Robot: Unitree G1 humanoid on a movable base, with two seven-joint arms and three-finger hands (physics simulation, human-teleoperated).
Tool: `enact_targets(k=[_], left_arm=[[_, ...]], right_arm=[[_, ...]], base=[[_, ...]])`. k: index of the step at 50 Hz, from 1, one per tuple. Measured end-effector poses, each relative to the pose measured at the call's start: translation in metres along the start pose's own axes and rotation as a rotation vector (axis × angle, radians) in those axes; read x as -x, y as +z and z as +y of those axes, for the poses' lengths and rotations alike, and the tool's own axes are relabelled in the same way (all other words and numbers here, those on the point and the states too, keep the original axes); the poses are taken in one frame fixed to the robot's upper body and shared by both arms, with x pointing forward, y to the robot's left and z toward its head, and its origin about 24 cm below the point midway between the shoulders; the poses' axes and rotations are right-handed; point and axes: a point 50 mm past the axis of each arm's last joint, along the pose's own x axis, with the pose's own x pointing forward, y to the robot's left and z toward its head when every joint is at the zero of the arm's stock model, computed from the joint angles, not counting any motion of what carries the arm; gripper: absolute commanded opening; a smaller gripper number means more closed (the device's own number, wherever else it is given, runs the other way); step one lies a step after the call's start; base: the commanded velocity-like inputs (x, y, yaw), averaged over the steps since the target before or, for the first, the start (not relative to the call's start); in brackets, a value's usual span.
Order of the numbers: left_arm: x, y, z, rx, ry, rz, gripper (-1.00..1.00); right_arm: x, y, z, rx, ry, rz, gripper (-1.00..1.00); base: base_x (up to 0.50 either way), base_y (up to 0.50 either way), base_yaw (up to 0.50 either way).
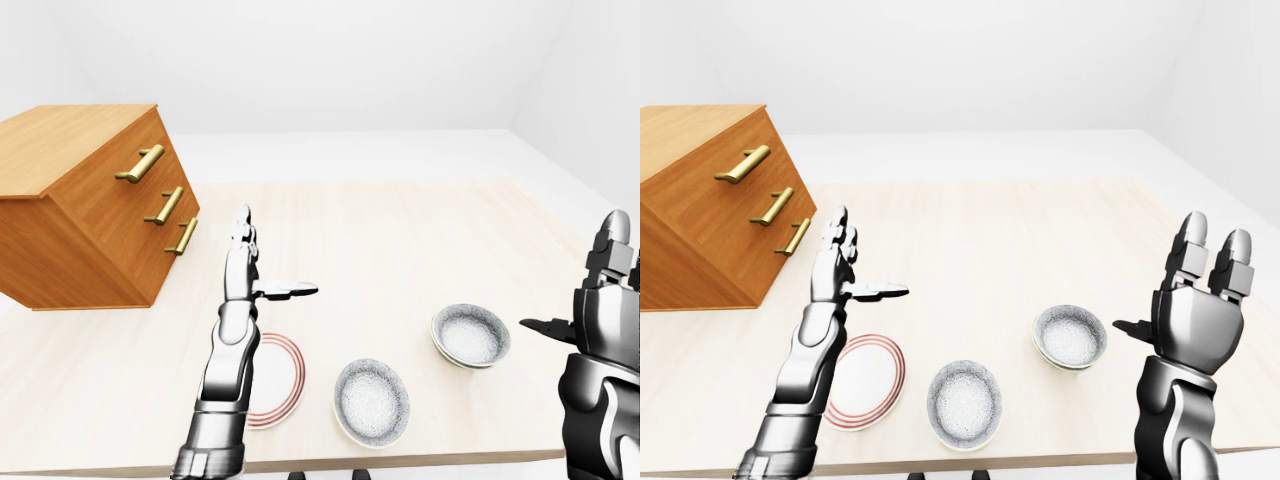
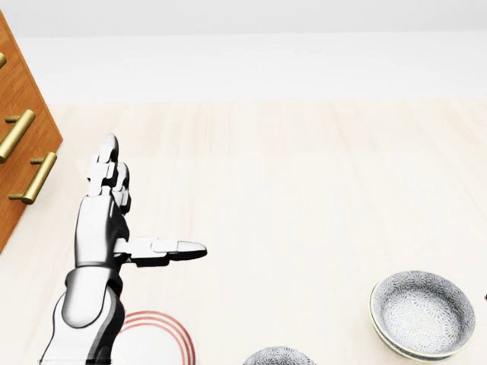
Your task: Stack the bowl at the front on the bowl in the middle.
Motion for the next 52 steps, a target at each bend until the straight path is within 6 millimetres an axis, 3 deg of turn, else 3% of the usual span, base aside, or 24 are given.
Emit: enact_targets(k=[8, 21, 35, 52], left_arm=[[-0.014, 0.055, -0.014, 0.009, -0.029, -0.213, 1.0], [-0.003, 0.114, -0.023, 0.029, -0.075, -0.466, 1.0], [0.008, 0.134, -0.027, 0.039, -0.1, -0.564, 1.0], [0.014, 0.145, -0.028, 0.04, -0.114, -0.615, 1.0]], right_arm=[[-0.009, 0.01, -0.007, -0.077, 0.006, -0.023, 1.0], [-0.026, 0.035, -0.027, -0.211, -0.017, -0.113, 1.0], [-0.039, 0.072, -0.069, -0.303, -0.107, -0.294, 1.0], [-0.038, 0.093, -0.095, -0.333, -0.156, -0.414, 1.0]], base=[[0.0, 0.0, 0.0], [0.0, 0.0, 0.0], [0.0, 0.0, 0.0], [0.0, 0.0, 0.0]])
